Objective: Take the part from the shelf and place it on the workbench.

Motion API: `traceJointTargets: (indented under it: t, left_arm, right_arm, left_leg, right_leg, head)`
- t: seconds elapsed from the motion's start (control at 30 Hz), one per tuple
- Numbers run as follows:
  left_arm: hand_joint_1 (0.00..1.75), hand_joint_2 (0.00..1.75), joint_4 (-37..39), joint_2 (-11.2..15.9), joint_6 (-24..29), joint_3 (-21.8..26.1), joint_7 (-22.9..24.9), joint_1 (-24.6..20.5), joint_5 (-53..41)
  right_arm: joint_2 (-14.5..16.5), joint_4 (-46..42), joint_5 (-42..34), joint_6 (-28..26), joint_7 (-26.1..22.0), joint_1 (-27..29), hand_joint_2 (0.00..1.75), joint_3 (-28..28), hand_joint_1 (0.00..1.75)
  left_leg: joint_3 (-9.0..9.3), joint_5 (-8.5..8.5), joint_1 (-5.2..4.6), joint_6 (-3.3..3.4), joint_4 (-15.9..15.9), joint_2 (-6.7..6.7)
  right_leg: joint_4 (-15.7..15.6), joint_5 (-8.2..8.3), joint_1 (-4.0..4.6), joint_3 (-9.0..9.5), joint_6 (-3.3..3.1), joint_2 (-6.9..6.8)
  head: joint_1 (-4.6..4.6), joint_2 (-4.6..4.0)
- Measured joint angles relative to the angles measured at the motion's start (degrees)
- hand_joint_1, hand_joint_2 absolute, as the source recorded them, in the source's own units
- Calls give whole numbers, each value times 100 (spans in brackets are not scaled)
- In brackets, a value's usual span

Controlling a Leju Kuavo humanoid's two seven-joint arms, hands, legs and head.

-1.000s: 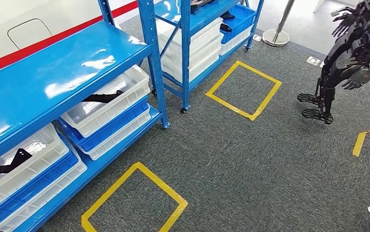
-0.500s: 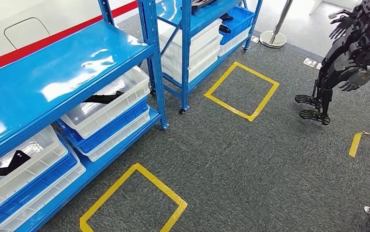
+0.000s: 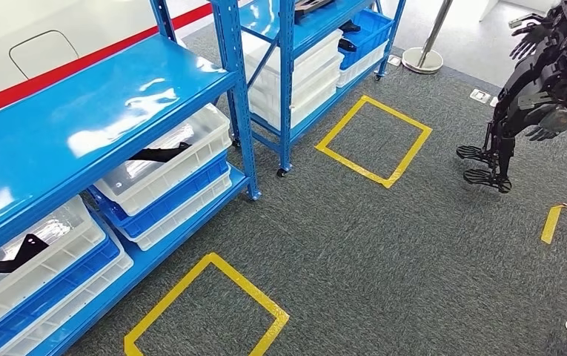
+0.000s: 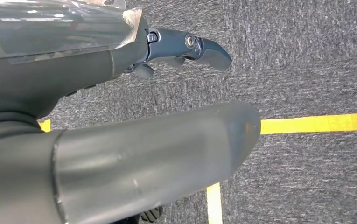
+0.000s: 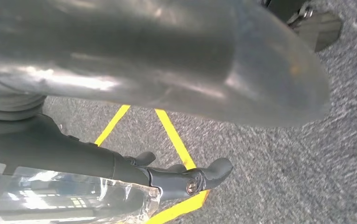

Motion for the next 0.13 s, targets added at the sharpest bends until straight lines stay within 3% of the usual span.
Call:
traceJointTargets:
  t: [0.07, 0.13]
  left_arm:
    - [0, 0, -1, 4, 1, -2, 0, -5, -5]
    - [0, 0, 0, 7, 2, -3, 0, -8, -9]
  right_arm:
    - [-5, 0, 0, -1, -1, 0, 0, -3, 0]
    - [-7, 0, 0, -2, -3, -3, 0, -8, 0]
  left_leg:
    - [-74, -129, 15, -60, 173, 5]
    - [-255, -355, 29, -97, 561, 8]
  right_leg:
    - [-29, 7, -37, 30, -72, 4]
    - [-42, 0, -57, 57, -115, 3]
  head:
    - [-7, -1]
    - [-14, 0]
